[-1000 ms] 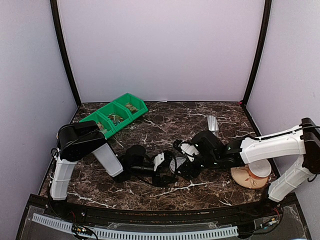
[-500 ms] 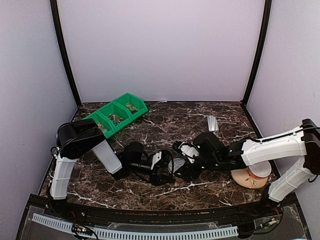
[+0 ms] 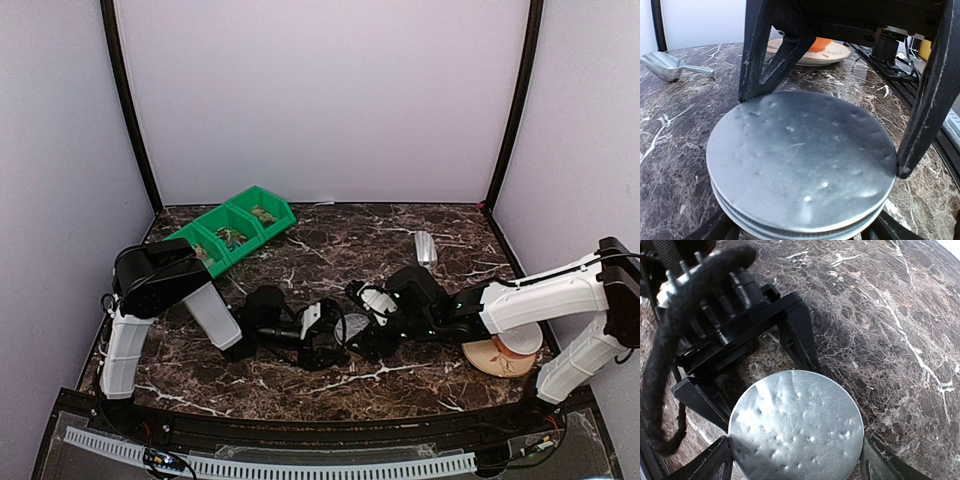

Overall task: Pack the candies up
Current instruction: Rotate the bottle lid from the packing bottle.

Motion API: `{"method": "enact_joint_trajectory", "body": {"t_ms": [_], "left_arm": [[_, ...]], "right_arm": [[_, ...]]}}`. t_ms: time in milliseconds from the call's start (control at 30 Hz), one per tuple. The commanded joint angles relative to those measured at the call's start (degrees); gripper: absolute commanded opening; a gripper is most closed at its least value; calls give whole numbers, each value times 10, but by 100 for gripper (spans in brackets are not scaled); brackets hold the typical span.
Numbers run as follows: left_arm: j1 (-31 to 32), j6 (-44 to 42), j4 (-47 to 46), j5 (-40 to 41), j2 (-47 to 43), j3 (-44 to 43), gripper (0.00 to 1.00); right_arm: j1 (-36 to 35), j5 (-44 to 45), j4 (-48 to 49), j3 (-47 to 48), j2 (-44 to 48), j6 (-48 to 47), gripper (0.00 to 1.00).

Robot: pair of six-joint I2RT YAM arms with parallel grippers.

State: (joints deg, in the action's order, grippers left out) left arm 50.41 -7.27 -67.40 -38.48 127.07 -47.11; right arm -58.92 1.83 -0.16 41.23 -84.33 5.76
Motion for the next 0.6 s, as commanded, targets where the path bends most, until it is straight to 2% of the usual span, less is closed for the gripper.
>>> {"method": "enact_joint_trajectory", "body": {"t_ms": [0,267,567], "left_arm": [[-2,64,43,58,9,28,82],[18,53,58,145,8,25,82],[20,52,59,162,8,25,82]], "right_arm": [[-6,25,14,-29,-14,49,86],[-8,87,5,-23,-2,108,87],[-14,117,-18,5,-11,132,88]]}}
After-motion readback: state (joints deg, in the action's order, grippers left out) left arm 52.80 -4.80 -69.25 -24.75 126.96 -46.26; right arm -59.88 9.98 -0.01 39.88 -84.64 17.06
